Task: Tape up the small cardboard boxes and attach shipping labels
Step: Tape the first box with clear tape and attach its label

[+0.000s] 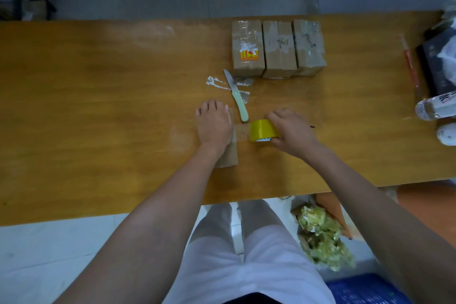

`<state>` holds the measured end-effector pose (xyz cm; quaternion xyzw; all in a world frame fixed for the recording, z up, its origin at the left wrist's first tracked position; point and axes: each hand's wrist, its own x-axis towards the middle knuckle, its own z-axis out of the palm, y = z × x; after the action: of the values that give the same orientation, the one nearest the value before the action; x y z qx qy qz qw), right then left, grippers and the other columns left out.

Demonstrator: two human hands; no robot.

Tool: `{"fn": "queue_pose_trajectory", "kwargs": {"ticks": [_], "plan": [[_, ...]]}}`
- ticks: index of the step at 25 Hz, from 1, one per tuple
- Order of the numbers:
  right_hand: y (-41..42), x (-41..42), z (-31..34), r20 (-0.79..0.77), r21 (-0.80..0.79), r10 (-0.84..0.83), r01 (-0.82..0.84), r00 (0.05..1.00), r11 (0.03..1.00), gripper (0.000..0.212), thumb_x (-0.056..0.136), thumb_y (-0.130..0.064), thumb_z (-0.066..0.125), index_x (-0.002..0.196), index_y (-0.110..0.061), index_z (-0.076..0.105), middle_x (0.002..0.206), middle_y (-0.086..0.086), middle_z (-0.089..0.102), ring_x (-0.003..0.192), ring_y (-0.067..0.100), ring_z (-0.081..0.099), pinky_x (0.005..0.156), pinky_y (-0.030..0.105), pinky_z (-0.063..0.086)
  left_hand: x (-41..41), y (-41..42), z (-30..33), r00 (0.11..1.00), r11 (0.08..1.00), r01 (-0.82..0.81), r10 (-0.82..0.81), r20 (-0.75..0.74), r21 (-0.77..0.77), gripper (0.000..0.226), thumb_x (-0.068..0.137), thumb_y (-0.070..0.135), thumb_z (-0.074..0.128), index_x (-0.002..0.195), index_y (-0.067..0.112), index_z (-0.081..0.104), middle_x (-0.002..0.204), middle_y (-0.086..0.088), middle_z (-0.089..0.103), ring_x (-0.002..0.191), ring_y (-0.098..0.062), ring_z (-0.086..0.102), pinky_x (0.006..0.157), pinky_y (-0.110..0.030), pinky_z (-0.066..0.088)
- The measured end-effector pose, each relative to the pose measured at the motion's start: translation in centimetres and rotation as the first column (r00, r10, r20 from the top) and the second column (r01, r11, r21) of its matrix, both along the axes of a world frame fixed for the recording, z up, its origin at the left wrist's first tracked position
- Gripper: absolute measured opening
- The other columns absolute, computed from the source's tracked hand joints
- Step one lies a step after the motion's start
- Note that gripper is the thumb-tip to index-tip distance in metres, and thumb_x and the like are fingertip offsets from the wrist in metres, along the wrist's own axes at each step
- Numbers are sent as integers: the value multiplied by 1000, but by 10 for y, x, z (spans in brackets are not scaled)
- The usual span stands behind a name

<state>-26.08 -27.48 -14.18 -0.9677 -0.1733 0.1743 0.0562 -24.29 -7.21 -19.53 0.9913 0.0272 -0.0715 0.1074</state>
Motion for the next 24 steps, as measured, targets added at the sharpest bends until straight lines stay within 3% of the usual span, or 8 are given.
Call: {"fn": "queue_pose_trajectory", "kwargs": {"ticks": [6, 10, 18, 24], "plan": [[-2, -8, -7, 81, 65, -125, 120, 989, 991, 50, 75, -1, 67, 121, -14, 53, 107, 8, 56, 99, 29, 51, 66, 34, 39, 0, -4, 2, 1000, 1000, -5, 6, -7, 18, 39, 103, 29, 25, 105, 10, 59, 107, -8, 60, 100, -25, 51, 87, -38, 37], [-8, -12, -12, 67, 78, -164, 159, 984, 984, 46, 75, 2, 66, 118, -9, 54, 112, 11, 57, 101, 31, 53, 75, 41, 46, -1, -4, 0, 1000, 999, -9, 8, 11, 38, 39, 102, 30, 25, 101, 9, 58, 102, -9, 60, 96, -26, 51, 84, -38, 37], [-59, -14, -9, 197, -28, -182, 191, 963, 981, 37, 74, 4, 61, 110, -5, 59, 103, 14, 62, 95, 36, 56, 81, 44, 39, 1, 5, -2, 1000, 1000, -3, 3, 21, 7, 40, 102, 28, 25, 101, 8, 59, 103, -11, 61, 97, -27, 52, 82, -41, 38], [-87, -13, -15, 346, -196, -10, 83, 938, 977, 32, 74, 8, 56, 101, -8, 60, 95, 11, 62, 89, 32, 57, 75, 40, 37, -2, 27, -4, 998, 1000, 7, -9, 62, 28, 38, 103, 27, 26, 96, 6, 58, 99, -15, 60, 93, -31, 52, 80, -43, 37]]}}
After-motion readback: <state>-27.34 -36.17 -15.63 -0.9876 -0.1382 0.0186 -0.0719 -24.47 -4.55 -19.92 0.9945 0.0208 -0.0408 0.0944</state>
